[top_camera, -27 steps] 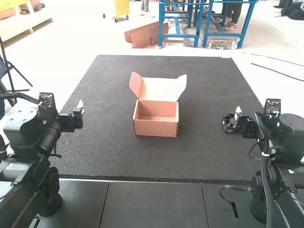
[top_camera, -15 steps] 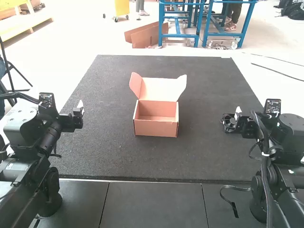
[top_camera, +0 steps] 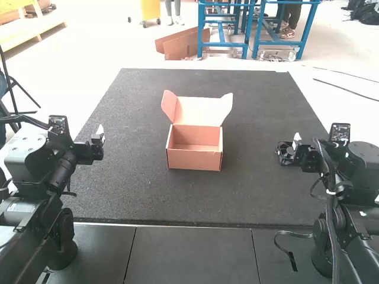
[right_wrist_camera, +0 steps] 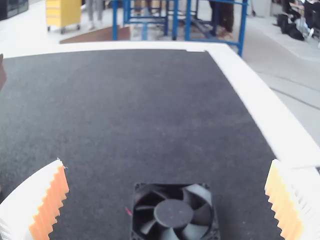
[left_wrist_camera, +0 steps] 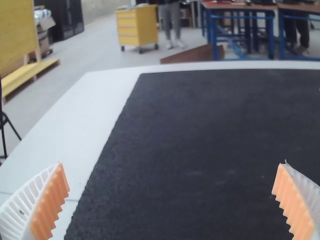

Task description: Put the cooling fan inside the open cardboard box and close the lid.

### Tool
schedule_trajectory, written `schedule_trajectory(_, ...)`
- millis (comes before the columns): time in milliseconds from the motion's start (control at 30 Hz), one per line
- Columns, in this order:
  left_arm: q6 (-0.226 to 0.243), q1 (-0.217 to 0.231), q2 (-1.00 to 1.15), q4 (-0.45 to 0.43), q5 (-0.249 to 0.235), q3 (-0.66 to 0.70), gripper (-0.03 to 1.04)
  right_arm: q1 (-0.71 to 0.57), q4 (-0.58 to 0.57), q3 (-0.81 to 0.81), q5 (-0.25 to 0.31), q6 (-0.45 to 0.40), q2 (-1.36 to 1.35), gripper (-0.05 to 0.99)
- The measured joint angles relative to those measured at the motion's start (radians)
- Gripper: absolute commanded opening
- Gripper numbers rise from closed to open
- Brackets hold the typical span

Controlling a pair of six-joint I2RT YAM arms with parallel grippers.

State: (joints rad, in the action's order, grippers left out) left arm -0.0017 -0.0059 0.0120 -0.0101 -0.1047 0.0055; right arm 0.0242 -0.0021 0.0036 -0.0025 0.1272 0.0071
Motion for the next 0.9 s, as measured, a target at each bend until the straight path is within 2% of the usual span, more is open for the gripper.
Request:
schedule_trajectory(467, 0.000, 0.000, 0.000, 0.007, 0.000, 0.000, 0.97, 0.000, 0.001, 0.000, 0.000, -0.003, 0.000, 0.91)
schedule_trajectory(600, -0.005, 0.000, 0.000, 0.045, 0.000, 0.000, 0.97, 0.000, 0.010, 0.000, 0.000, -0.019, 0.000, 0.91)
schedule_trajectory(733, -0.007, 0.000, 0.000, 0.074, 0.000, 0.000, 0.97, 0.000, 0.085, 0.000, 0.000, -0.032, 0.000, 0.91)
schedule_trajectory(833, -0.007, 0.000, 0.000, 0.151, 0.000, 0.000, 0.97, 0.000, 0.152, 0.000, 0.000, -0.038, 0.000, 0.91)
schedule_trajectory(900, -0.007, 0.000, 0.000, 0.169, 0.000, 0.000, 0.97, 0.000, 0.185, 0.000, 0.001, -0.041, 0.000, 0.91)
